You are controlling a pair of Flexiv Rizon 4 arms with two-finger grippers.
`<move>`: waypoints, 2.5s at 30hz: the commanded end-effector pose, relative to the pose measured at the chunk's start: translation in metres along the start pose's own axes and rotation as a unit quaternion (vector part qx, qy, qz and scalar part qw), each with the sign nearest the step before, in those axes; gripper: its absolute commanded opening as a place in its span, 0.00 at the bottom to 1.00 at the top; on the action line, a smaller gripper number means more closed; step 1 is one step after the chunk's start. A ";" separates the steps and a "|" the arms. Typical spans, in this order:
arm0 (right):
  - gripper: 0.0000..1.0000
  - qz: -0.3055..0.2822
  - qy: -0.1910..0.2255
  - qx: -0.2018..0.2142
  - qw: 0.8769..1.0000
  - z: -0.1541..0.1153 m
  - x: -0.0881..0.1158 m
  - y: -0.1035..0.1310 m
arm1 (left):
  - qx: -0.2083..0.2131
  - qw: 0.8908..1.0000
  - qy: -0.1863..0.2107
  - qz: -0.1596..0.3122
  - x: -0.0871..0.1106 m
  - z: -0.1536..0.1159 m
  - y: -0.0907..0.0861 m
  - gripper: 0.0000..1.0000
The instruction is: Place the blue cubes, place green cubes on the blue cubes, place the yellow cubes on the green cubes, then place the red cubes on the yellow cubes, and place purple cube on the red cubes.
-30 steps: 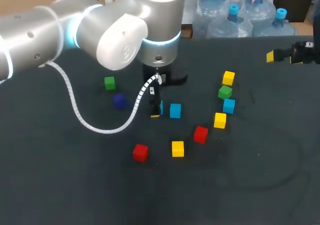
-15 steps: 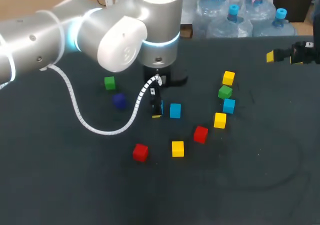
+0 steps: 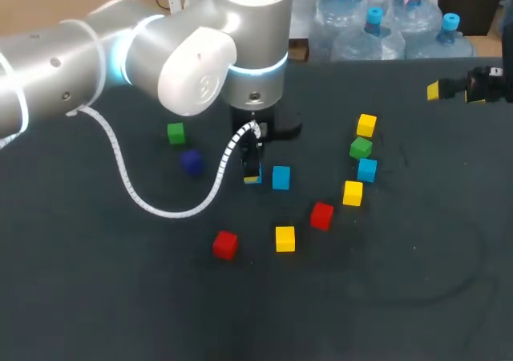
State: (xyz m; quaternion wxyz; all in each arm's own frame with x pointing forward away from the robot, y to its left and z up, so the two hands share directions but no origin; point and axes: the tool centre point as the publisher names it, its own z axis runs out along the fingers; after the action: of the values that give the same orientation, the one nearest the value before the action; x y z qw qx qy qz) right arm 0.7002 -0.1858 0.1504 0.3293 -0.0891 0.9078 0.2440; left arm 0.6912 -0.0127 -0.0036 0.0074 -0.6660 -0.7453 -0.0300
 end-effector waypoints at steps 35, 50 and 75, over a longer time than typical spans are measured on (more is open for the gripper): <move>1.00 0.000 0.000 0.002 1.000 0.000 0.000 0.001 | -0.004 1.000 0.002 -0.006 0.005 0.000 -0.013 0.00; 1.00 0.000 0.000 0.002 1.000 0.000 0.000 0.001 | 0.003 1.000 -0.005 -0.008 0.006 -0.001 -0.017 0.41; 1.00 0.000 0.000 0.002 1.000 0.000 0.000 0.001 | -0.040 0.995 -0.041 -0.085 0.071 -0.026 -0.023 1.00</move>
State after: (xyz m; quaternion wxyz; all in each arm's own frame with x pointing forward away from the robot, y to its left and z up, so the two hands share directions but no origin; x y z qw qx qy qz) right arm 0.7002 -0.1858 0.1504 0.3293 -0.0891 0.9078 0.2440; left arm 0.6691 0.0374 0.0245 -0.0284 -0.6001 -0.7982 -0.0440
